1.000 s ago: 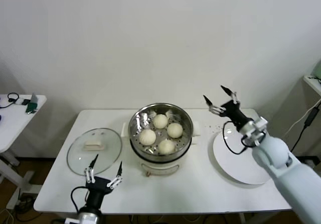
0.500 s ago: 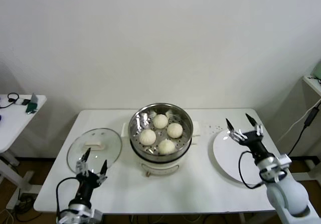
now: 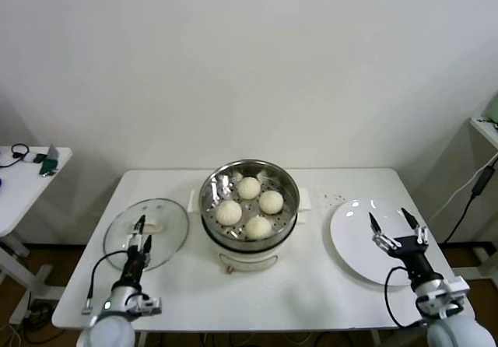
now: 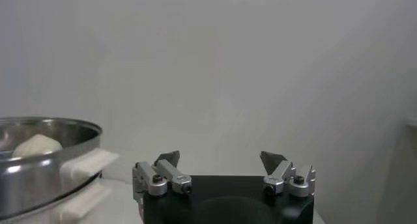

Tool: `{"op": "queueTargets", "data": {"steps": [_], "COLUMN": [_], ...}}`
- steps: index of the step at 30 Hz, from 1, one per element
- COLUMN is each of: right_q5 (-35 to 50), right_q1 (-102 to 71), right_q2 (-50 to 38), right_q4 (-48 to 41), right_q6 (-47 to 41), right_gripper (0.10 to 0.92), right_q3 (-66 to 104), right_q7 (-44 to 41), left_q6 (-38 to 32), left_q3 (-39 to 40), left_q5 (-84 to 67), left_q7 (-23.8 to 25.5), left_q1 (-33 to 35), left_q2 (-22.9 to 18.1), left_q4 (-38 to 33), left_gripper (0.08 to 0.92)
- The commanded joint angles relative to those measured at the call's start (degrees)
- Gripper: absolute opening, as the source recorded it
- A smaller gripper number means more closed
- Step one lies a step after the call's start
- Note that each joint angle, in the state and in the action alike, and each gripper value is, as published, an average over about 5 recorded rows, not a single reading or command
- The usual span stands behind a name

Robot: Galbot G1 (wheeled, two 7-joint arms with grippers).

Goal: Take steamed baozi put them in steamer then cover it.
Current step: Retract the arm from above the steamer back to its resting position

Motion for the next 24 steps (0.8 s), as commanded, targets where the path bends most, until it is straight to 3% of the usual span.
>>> {"op": "queueTargets", "data": {"steps": [1, 8, 24], "right_q5": [-2.4, -3.4, -5.9], "right_q1": [-3.2, -3.8, -4.6], "right_q2": [2.7, 3.4, 5.6], "right_q4": [0.6, 0.5, -0.4], "right_q6": [0.6, 1.2, 2.9], "right_gripper": [0.823, 0.823, 0.823], "right_q3": [3.1, 3.9, 4.3], "right_q7": [-0.6, -1.1, -2.7], "left_q6": [0.5, -0.1, -0.1], "left_q3": [-0.2, -0.8, 0.6], "left_q5": [8.0, 7.2, 3.7], "left_q7": [-1.2, -0.8, -0.7], "left_q1": [-13.7, -17.6, -19.4], "left_q2": [0.9, 1.2, 2.0], "left_q4": [19.2, 23.4, 23.5], "left_gripper": [0.823, 0.823, 0.823]}}
